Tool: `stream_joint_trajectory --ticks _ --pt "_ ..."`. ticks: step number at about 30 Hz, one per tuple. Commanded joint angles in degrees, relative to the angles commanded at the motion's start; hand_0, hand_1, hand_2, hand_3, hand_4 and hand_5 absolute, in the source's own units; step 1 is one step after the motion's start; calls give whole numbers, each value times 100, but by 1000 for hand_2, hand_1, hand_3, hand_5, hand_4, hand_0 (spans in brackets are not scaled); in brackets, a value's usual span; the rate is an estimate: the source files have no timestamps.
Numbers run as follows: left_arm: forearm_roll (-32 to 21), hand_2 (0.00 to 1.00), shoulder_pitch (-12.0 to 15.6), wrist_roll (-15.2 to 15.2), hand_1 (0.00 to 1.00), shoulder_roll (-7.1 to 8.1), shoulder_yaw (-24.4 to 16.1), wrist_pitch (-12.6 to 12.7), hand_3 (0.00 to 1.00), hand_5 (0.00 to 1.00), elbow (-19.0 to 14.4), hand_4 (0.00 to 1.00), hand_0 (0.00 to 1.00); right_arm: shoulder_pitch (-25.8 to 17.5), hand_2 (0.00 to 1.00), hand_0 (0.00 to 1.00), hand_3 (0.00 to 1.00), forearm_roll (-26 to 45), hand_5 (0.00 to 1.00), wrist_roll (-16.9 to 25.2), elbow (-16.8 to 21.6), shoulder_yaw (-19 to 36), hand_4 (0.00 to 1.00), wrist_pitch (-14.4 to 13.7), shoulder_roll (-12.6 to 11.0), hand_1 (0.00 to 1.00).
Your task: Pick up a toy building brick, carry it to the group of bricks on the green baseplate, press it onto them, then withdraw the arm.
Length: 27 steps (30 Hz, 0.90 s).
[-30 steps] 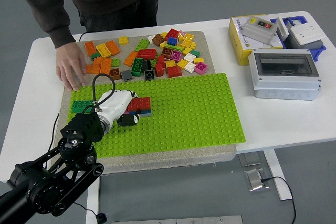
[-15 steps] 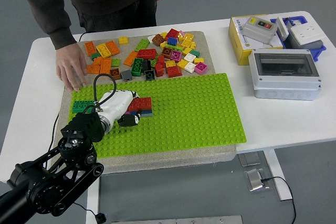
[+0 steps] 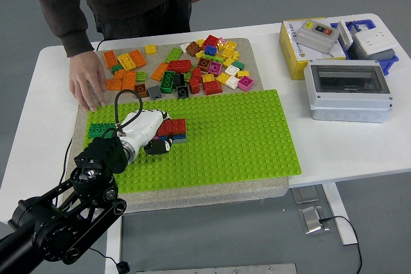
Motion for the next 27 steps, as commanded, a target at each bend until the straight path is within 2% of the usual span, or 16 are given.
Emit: stream_joint_trajectory --ticks 27 --pt "-12 913 1 -51 937 4 -17 -37 668 330 7 464 949 -7 621 631 618 4 738 10 0 -4 455 -10 0 625"
